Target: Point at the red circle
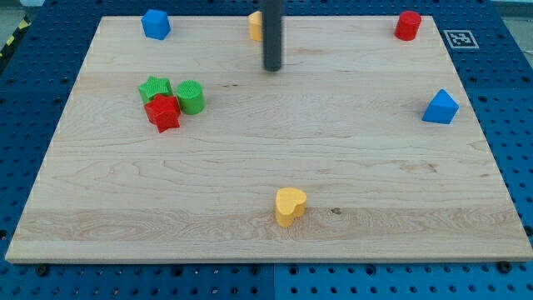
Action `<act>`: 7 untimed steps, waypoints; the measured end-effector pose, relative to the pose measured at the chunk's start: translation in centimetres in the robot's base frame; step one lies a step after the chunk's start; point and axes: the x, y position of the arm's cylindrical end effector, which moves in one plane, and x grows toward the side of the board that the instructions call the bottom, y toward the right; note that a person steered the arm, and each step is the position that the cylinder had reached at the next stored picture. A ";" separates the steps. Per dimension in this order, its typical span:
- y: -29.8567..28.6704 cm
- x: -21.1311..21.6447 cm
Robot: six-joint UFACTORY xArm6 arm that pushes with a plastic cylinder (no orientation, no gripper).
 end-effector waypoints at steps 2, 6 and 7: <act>12.5 1.6; 25.3 2.4; 28.4 -0.8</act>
